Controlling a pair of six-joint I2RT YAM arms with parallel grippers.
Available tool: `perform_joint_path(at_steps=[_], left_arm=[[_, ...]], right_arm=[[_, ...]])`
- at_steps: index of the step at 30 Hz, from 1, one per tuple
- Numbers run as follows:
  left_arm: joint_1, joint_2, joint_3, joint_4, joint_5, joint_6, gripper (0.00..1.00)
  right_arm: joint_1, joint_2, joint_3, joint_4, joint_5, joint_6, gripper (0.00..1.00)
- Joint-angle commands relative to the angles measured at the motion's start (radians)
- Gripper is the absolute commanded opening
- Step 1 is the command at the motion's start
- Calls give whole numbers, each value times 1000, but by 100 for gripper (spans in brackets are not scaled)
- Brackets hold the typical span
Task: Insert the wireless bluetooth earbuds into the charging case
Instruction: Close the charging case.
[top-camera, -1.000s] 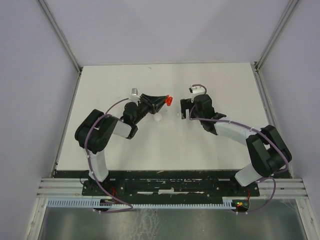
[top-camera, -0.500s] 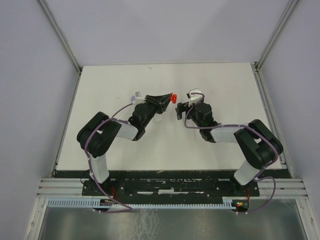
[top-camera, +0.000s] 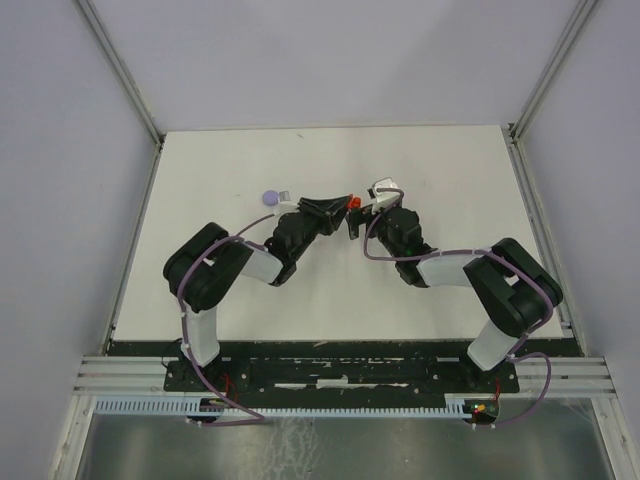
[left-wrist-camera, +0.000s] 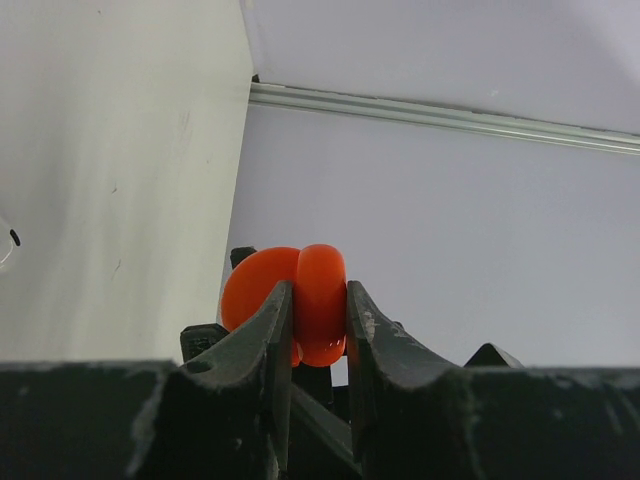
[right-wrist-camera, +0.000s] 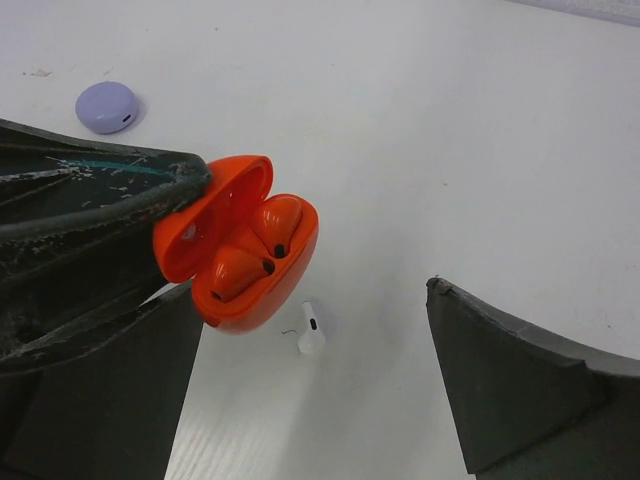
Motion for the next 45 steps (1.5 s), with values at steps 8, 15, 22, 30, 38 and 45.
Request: perform_joint_path(at_steps=[8, 15, 22, 30, 38, 45], left_arm=[[-6, -7, -12, 84, -9, -75, 3], [-6, -8, -56, 123, -6, -96, 3], [11, -10, -80, 147, 0, -95, 3], [184, -53, -111, 122, 180, 75, 3], [316, -96, -79, -157, 231, 362, 3], [324, -45, 4, -287, 205, 476, 3]], right_arm=[[5, -9, -18, 93, 138, -57, 99], [6, -29, -52, 148, 204, -79, 100], [3, -72, -78, 128, 266, -105, 100], [-27, -203, 47, -349, 351, 54, 100], [-33, -235, 131, -526, 278, 91, 100], [-34, -204, 204, -656, 213, 112, 99]])
